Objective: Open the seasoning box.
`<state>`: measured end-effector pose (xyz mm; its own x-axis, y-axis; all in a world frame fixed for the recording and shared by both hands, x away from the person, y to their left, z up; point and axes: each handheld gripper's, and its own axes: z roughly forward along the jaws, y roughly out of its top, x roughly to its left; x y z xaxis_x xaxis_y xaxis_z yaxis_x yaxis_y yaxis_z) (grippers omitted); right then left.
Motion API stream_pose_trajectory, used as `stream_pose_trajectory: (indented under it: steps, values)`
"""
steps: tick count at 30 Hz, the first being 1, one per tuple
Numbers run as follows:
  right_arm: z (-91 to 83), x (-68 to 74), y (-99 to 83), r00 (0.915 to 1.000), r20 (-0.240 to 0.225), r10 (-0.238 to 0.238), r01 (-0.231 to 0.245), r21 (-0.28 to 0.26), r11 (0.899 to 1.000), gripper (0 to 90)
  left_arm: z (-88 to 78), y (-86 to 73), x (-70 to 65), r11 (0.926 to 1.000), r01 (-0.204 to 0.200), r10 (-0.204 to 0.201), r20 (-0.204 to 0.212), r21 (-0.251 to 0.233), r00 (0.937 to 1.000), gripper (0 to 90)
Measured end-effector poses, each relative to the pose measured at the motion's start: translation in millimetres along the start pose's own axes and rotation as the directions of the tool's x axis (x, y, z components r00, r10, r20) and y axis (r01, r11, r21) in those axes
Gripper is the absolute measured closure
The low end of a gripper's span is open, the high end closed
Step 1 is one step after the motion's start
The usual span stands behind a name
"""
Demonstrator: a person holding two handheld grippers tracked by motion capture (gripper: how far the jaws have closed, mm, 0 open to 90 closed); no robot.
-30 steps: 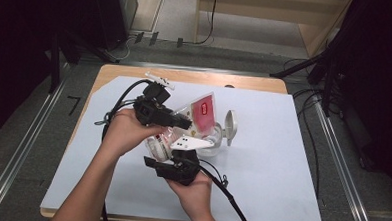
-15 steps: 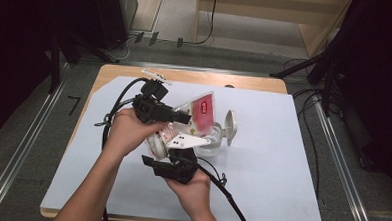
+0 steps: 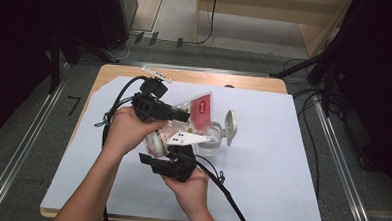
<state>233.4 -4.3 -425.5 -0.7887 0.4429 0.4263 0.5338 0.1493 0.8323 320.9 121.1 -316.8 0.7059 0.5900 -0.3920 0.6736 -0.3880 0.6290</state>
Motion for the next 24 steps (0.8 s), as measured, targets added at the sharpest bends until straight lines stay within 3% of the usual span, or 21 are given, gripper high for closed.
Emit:
stream_pose_trajectory:
  steps: [10,24]
  values:
    - [2.3,2.0,1.9,0.9992,0.020,-0.034,0.034,0.013,0.999,61.2,0.5,2.2,1.3,0.9999,0.008,-0.008,0.007,0.008,0.9999,78.7]
    - [0.2,0.8,3.3,1.0000,0.008,0.004,-0.004,-0.004,1.000,61.9,2.6,6.6,-0.7,0.9997,-0.021,0.021,0.000,0.012,0.9998,77.5]
